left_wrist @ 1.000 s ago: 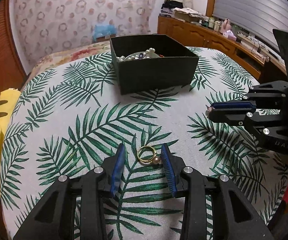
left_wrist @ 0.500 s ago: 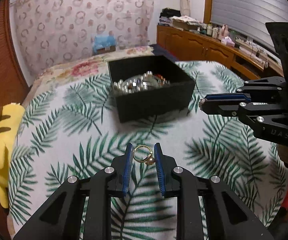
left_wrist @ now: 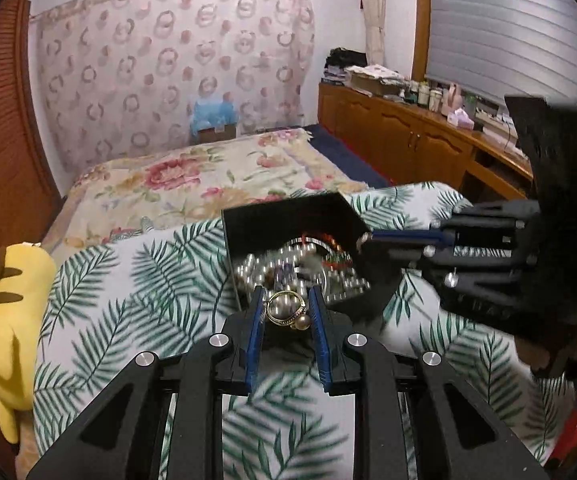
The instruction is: Organize jewelry
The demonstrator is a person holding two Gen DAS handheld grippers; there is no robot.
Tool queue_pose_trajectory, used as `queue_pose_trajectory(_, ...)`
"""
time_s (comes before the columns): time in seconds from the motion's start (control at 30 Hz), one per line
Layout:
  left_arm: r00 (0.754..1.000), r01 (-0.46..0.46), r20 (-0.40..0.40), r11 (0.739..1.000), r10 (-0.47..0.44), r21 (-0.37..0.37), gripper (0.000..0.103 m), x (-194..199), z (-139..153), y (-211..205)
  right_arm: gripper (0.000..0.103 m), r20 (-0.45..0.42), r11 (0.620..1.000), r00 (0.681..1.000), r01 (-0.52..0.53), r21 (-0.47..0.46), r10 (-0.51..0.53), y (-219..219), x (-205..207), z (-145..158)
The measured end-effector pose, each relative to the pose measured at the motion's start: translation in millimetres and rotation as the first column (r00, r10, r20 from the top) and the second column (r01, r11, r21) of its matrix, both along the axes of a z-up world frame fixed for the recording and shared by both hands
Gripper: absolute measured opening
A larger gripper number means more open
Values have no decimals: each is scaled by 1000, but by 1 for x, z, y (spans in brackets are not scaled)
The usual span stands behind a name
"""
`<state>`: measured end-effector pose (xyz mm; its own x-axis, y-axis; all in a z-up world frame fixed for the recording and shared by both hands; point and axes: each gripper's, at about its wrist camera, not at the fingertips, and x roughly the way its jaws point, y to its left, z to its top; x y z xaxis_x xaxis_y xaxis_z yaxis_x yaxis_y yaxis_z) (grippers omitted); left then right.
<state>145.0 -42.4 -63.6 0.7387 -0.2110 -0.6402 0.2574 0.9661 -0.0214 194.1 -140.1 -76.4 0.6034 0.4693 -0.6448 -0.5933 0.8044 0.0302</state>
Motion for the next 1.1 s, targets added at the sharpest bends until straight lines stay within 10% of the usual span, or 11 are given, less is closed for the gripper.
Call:
queue_pose_trajectory(0.33,999,-38,-6,999,38,-24,24,25,-9,-1,22,11,999,1000,28,41,-29,-12,-1,2)
queue_pose_trajectory(0.47,998,-60,20,998,61,-26,48,13,-5,1,23,29,996,998,60,67,-62,-21,-12,8)
queue_pose_trajectory(0.7,990,-98,99,995,100,-25,95,-20,12,5,62,75,981,987,132,141,-143,-40,-50,20)
queue_pose_trajectory(1.1,972,-177,153,984,177,-11,95,-64,30,7,101,140,943,941,281,176,-307,-59,-100,30)
